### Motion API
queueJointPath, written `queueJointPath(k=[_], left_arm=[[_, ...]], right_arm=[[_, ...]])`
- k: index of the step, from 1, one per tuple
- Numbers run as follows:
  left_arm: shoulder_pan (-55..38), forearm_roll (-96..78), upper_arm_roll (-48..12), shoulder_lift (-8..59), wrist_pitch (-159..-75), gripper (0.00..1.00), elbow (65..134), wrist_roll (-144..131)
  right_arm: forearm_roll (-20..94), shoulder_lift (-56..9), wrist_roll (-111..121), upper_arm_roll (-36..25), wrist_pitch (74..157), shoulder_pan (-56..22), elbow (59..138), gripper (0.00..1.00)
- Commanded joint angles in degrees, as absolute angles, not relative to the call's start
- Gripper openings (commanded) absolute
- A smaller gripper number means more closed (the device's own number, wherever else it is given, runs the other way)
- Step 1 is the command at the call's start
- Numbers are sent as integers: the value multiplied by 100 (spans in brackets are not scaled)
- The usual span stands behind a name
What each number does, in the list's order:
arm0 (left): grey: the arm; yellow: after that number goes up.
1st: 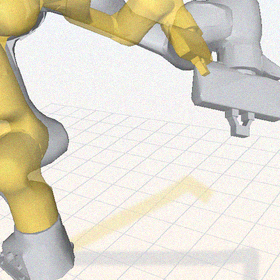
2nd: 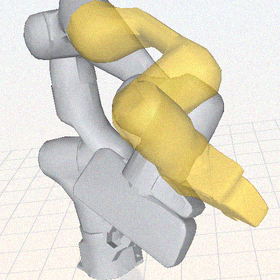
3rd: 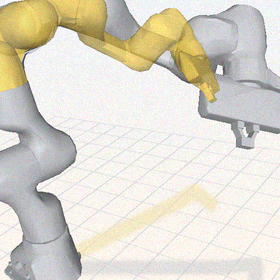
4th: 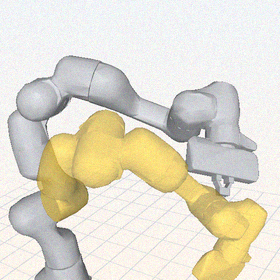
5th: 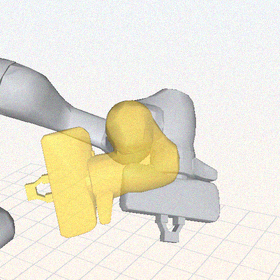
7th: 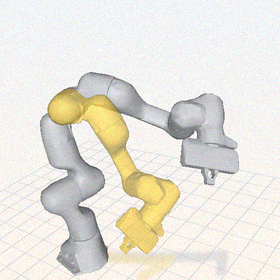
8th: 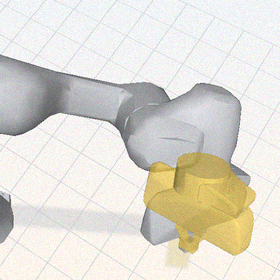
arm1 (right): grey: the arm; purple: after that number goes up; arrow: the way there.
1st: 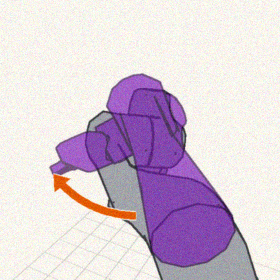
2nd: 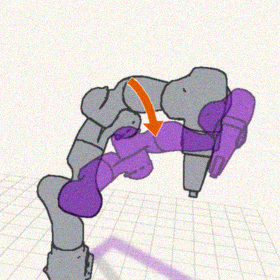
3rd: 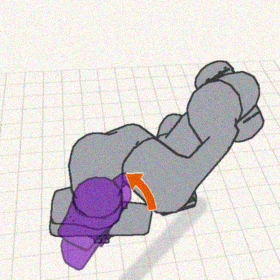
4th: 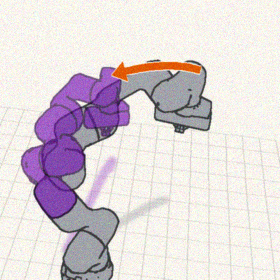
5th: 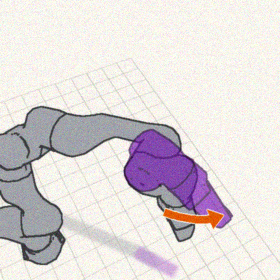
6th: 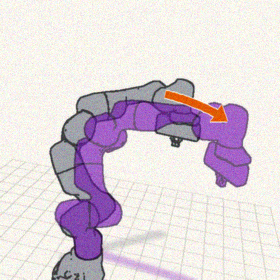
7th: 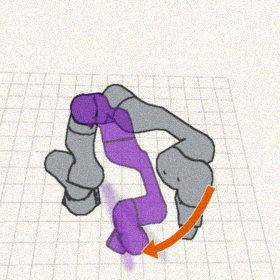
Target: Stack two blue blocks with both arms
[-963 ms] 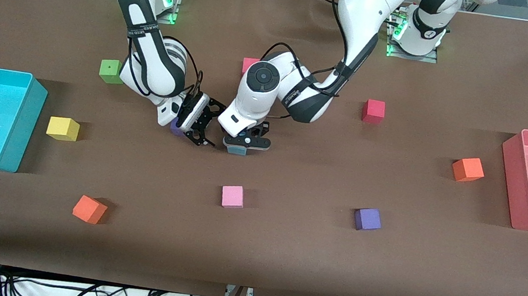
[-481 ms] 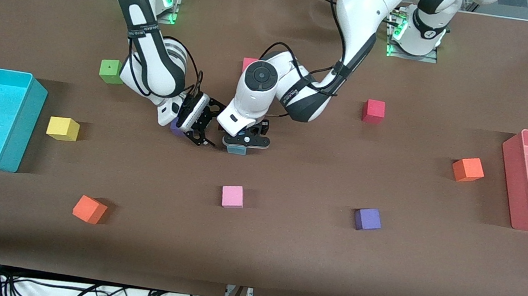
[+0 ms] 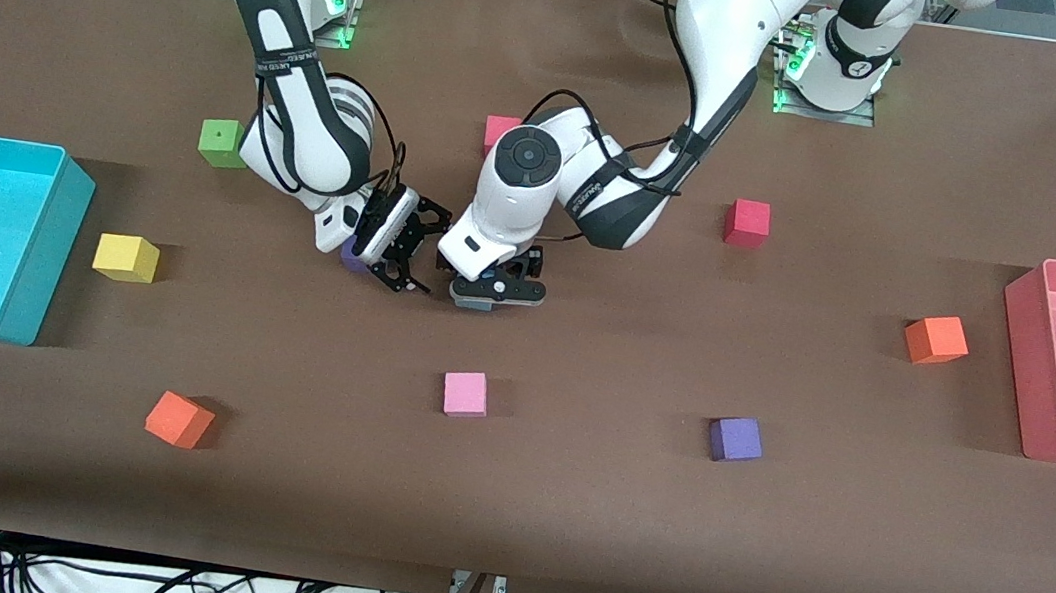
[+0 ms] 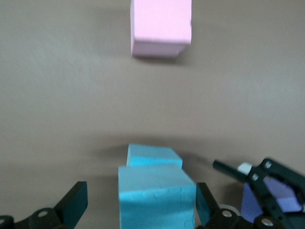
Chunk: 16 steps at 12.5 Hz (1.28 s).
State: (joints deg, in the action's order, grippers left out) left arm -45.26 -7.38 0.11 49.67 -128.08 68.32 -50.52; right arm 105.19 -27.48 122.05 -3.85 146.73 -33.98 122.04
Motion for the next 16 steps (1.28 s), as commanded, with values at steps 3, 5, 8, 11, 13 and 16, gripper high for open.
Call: queueJointPath(k=[3, 5, 8, 11, 13, 16], left_arm=[[-3493, -1423, -104, 3600, -12202, 100, 7538, -4966], [-2589, -1502, -316, 2615, -11622, 100, 8354, -4371], [-1437, -1583, -308, 1506, -10025, 100, 8797, -3309], [-546, -795, -255, 521, -9274, 100, 9306, -1964], [-388, -100, -237, 125, -9071, 100, 9448, -1636], [-237, -18, -237, -105, -9062, 100, 9624, -1415]], right_arm=[[10635, -2312, 11516, -430, 14328, -3314, 12541, 100], [10486, -2233, 11338, -631, 13819, -3208, 12673, 100], [9463, -2232, 11015, -1245, 12687, -3208, 12814, 100], [7320, -1944, 9181, -2195, 11210, -3217, 12509, 100], [6245, -1846, 8127, -2670, 10262, -3217, 12044, 100], [4654, -1846, 6307, -3101, 8820, -3208, 10779, 100]])
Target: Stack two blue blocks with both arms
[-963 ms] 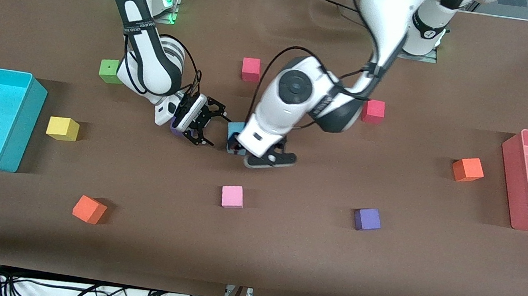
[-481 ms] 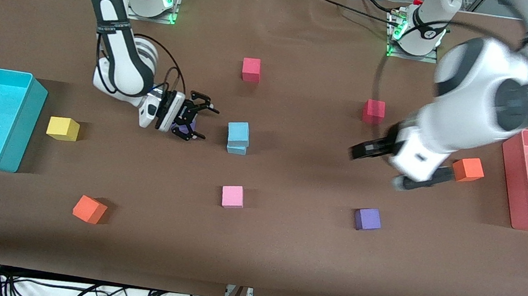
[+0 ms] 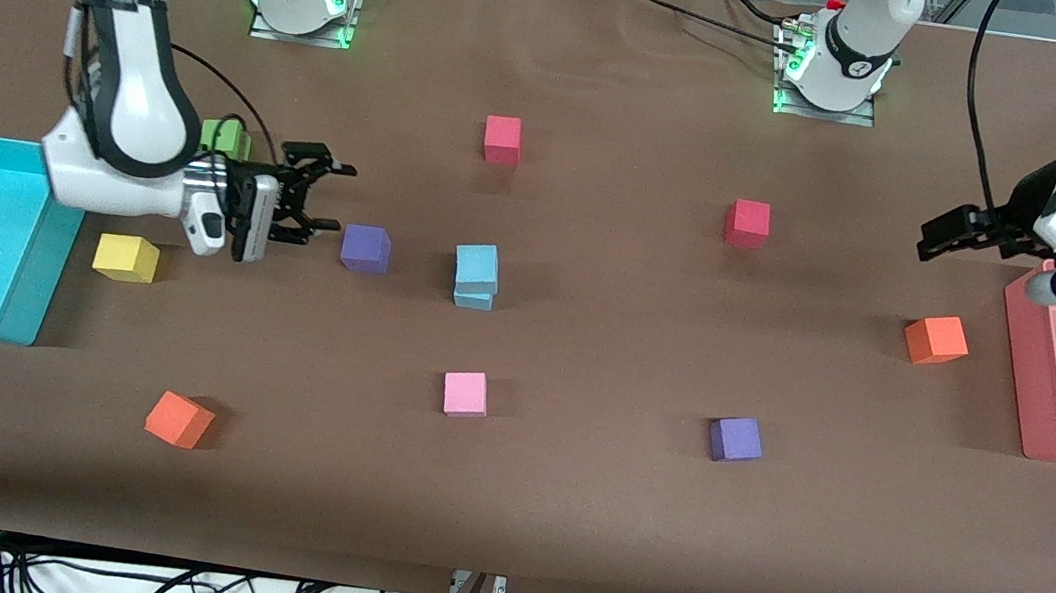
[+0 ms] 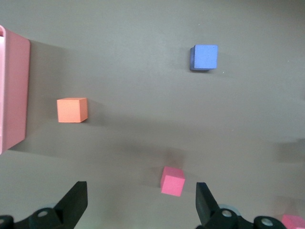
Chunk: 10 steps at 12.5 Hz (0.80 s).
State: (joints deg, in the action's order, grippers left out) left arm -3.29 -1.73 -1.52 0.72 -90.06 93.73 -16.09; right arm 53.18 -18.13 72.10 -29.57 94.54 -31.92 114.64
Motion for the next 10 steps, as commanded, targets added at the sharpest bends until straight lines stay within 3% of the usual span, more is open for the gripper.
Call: queueJointPath(k=[1, 4, 8, 10], left_arm=[[-237, -18, -237, -149, -9070, 100, 9633, -1415], [-220, -18, -237, -263, -9079, 100, 9668, -1406], [-220, -26, -264, -387, -9088, 100, 9729, -1415], [-220, -18, -264, -395, -9070, 100, 9729, -1415]], right_arm=[[4362, -1854, 5858, -3163, 8615, -3208, 10366, 100], [2879, -1846, 4092, -3182, 7676, -3234, 9075, 100], [1841, -1846, 2694, -3261, 7602, -3278, 8035, 100], [823, -1558, 1588, -2633, 7750, -3096, 8033, 100]])
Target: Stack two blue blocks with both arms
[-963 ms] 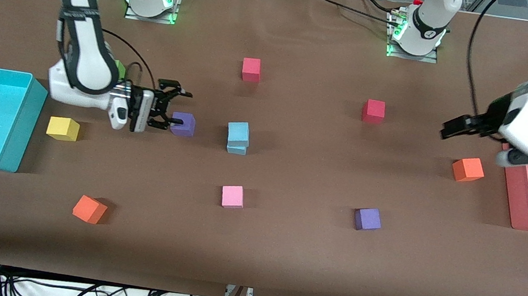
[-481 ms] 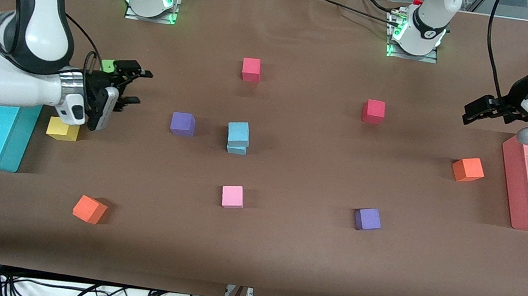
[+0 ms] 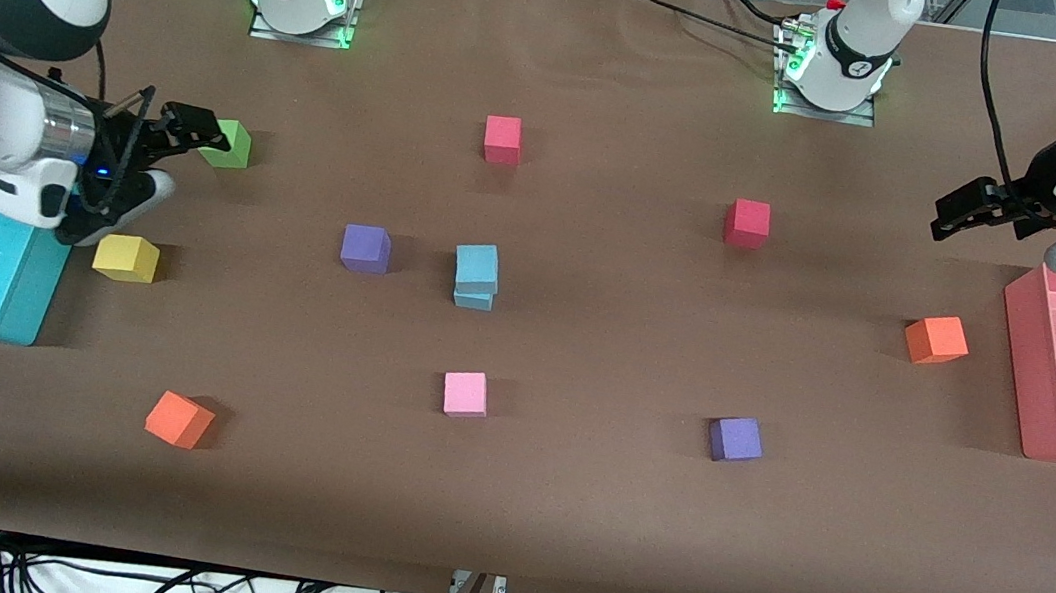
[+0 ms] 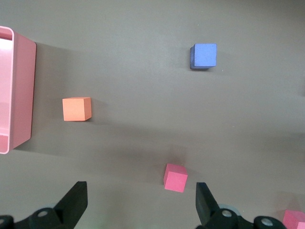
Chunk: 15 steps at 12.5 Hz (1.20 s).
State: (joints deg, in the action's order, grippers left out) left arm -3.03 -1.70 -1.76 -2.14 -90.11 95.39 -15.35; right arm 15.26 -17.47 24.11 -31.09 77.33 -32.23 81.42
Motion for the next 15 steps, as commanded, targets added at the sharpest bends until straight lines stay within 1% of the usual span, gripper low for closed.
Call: queueJointPath(k=[1, 2, 3, 4, 6, 7, 8, 10, 15], left_arm=[[-220, -18, -264, -396, -9062, 100, 9729, -1415], [-220, -26, -264, -404, -9062, 100, 9721, -1415], [-220, -18, -264, -413, -9053, 100, 9721, -1415], [-220, -18, -264, -422, -9044, 100, 9721, -1415], [-220, -26, -264, -422, -9044, 100, 9721, -1415], [-220, -26, -264, -422, -9035, 100, 9721, -1415], [-220, -26, -264, -422, -9009, 100, 9721, -1415], [-220, -18, -264, -422, -9000, 100, 9712, -1415], [-220, -18, -264, -439, -9000, 100, 9729, -1406]], right_arm=[[295, -1477, 1121, -1941, 7830, -2615, 8042, 100], [-6, -1329, 638, -1168, 7970, -1949, 8199, 100], [-61, -1075, 433, -534, 8398, -1342, 8557, 100], [-88, -768, 291, -179, 8863, -910, 9004, 100], [-53, -169, 167, 191, 9716, -65, 9744, 100], [-35, -19, 167, 333, 9782, 191, 9878, 100], [-35, 0, 202, 369, 9765, 350, 9896, 100], [-26, 35, 185, 369, 9477, 396, 9897, 100], [79, 26, 149, 369, 9527, 378, 9879, 100]])
